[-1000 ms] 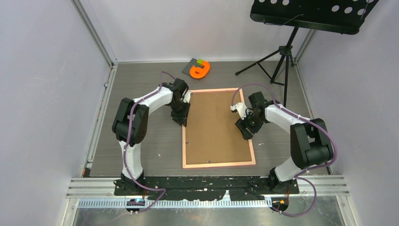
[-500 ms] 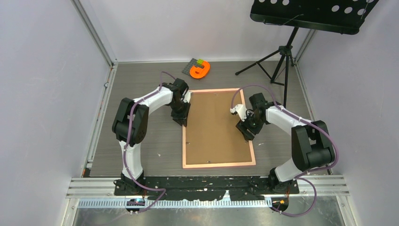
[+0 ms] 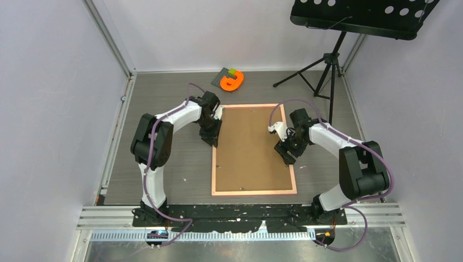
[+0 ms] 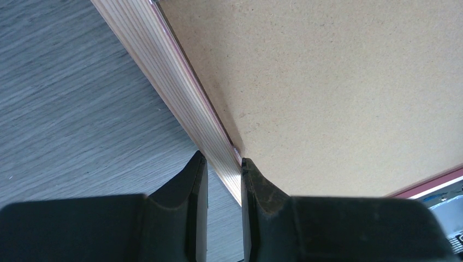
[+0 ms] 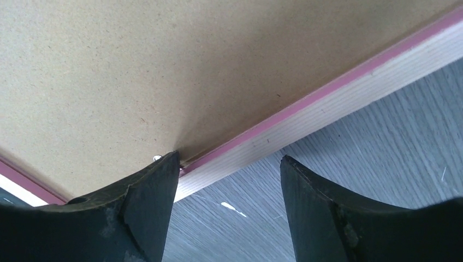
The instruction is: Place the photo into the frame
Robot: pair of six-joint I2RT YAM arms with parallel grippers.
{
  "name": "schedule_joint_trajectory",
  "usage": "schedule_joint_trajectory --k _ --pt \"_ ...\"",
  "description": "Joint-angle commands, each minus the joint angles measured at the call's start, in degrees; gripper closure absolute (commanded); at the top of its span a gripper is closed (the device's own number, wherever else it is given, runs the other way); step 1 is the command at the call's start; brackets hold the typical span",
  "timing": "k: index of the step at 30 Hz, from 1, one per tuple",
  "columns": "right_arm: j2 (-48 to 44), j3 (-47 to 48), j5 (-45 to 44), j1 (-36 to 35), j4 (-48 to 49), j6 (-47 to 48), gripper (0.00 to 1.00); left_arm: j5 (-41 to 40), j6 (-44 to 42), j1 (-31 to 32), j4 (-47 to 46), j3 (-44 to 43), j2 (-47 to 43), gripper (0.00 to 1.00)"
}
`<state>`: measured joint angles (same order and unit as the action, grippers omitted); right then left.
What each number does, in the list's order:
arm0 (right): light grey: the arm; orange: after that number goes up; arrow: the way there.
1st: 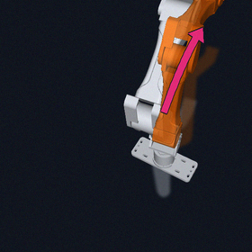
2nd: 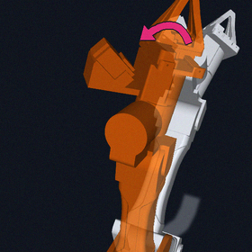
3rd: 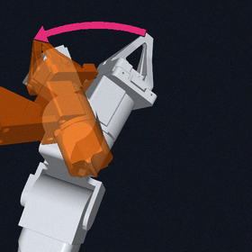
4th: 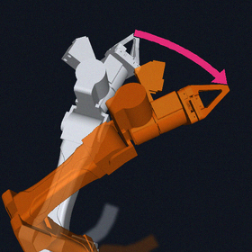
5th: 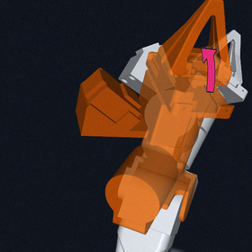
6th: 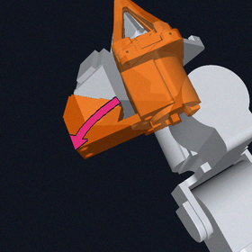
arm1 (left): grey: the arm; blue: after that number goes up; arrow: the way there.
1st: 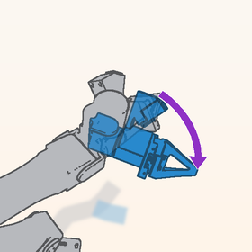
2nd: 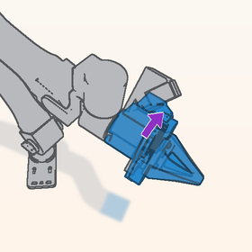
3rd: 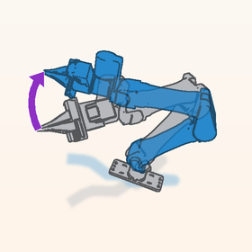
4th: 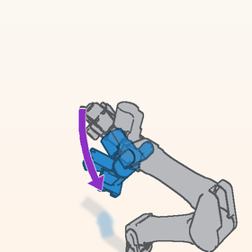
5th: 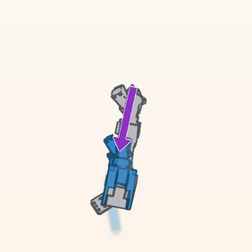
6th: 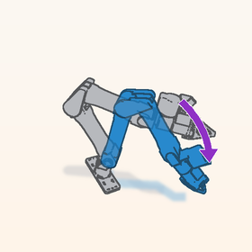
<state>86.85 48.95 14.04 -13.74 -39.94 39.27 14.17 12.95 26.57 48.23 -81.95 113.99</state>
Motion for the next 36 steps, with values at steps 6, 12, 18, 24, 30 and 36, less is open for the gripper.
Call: schedule_joint_trajectory --k 6,12,18,24,30,36 --pt "-1.0 9.7 1.2 3.6 0.1 -14.3 0.24 -1.0 -2.3 0.2 -0.7 -0.3 0.9 1.0" --pt "1.5 14.3 -1.5 4.0 4.5 -21.9 0.24 -0.7 -2.2 0.2 -0.8 -0.2 0.9 1.0" --pt "7.0 19.2 -4.2 4.0 8.2 -27.4 0.26 -0.3 -2.3 0.1 -0.8 -0.1 0.9 1.0" --pt "13.2 24.9 -6.2 4.1 9.8 -31.6 0.28 0.2 -2.4 0.2 -0.8 -0.1 1.0 1.0" --pt "18.7 29.1 -6.9 4.1 10.3 -33.6 0.29 0.5 -2.5 0.2 -0.9 -0.2 0.9 1.0" --pt "21.6 29.9 -6.9 4.0 11.0 -34.1 0.31 0.6 -2.7 0.2 -1.0 -0.2 0.9 1.0"
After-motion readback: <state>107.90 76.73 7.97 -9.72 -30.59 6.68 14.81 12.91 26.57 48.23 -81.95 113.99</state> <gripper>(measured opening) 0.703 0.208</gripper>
